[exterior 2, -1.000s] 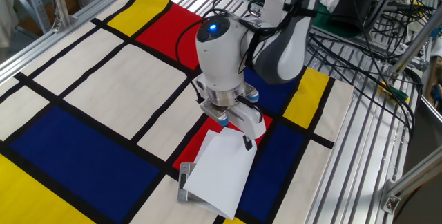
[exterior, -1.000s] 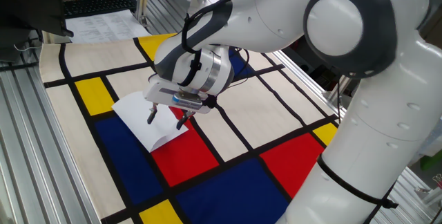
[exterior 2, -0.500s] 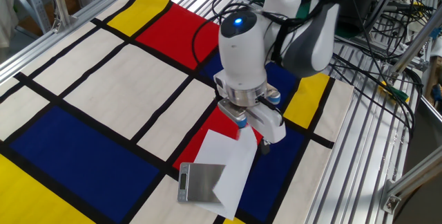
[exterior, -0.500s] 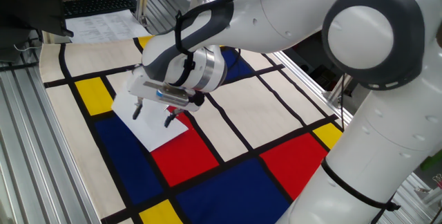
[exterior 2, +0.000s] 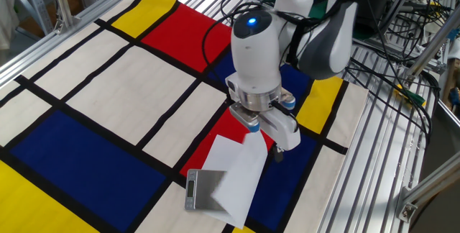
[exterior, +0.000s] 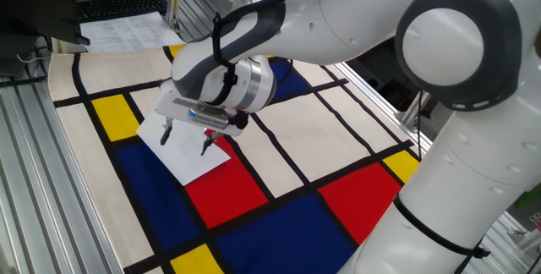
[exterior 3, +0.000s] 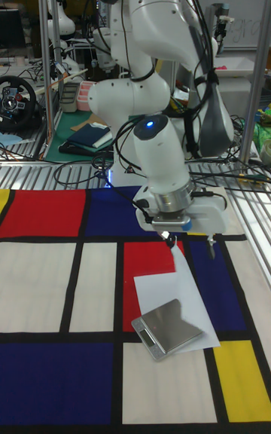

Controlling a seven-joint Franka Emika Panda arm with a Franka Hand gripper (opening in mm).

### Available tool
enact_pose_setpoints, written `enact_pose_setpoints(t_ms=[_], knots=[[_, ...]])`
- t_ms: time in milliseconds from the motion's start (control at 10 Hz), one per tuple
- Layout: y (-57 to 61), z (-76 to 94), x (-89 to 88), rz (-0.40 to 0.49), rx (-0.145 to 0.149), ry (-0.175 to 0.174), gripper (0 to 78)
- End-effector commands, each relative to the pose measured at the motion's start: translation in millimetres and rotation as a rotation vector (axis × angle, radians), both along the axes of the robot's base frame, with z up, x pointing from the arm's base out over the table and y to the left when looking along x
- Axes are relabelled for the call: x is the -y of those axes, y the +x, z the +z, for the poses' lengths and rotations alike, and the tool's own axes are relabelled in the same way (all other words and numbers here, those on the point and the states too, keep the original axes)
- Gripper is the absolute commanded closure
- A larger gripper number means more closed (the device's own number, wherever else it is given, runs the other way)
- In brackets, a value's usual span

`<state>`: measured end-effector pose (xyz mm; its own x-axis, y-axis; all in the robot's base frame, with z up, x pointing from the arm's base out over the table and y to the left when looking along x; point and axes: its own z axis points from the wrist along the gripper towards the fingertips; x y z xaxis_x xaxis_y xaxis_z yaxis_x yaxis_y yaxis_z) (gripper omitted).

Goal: Unfold a piece of paper

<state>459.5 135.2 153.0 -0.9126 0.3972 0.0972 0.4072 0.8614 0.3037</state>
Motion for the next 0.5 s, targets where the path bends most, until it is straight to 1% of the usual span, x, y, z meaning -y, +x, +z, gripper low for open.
enact_pose_setpoints(t_ms=[100, 200, 500], knots=[[7.2, -1.8, -9.8, -0.032, 0.054, -0.020, 0.2], [12.0, -5.0, -10.4, -0.029, 0.064, -0.028, 0.2], [22.3, -2.5, -11.9, -0.021, 0.067, -0.029, 0.2]])
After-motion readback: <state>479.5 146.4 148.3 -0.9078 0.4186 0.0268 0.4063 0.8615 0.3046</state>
